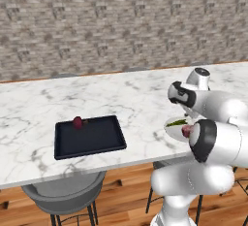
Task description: Create a steak meal by picking up the steak and asparagus from the tray and placing them on the plate. Leave the beet on the tray.
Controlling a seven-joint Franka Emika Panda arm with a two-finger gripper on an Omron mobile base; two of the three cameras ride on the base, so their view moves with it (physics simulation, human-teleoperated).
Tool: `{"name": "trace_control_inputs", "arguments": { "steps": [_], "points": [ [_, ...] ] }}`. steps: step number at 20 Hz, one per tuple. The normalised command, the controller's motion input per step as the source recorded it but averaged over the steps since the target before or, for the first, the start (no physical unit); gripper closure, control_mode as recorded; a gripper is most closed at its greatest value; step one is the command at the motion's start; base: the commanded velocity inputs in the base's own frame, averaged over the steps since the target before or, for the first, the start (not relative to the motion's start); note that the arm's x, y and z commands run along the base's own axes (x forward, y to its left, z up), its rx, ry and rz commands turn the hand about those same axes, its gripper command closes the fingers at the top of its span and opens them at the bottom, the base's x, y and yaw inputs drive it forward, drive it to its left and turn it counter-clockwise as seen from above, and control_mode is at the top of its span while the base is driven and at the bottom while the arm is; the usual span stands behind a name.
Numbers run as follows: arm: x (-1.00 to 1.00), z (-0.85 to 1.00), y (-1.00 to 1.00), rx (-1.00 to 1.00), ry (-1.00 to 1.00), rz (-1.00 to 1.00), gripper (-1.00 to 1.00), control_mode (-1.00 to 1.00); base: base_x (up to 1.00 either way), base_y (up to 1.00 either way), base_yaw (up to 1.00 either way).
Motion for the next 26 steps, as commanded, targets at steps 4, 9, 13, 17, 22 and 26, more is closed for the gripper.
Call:
{"name": "trace_control_inputs", "arguments": {
  "steps": [4, 9, 13, 17, 22, 26],
  "points": [
    [-0.52, 0.59, 0.18, -0.07, -0.17, 0.0, -1.0, -1.0, 0.0, 0.0, 0.0],
    [-0.87, 0.46, 0.03, -0.08, -0.27, 0.0, -1.0, -1.0, 0.0, 0.0, 0.0],
    [-1.0, 0.43, 0.0, -0.07, -0.33, 0.04, -1.0, -1.0, 0.0, 0.0, 0.0],
    [-0.93, 0.34, 0.0, -0.06, -0.38, 0.07, -1.0, -1.0, 0.0, 0.0, 0.0],
    [-0.78, 0.45, 0.0, -0.01, -0.34, 0.05, -1.0, -1.0, 0.0, 0.0, 0.0],
    [-0.62, 0.55, 0.0, -0.08, -0.28, 0.06, -1.0, -1.0, 0.0, 0.0, 0.0]
  ]
}}
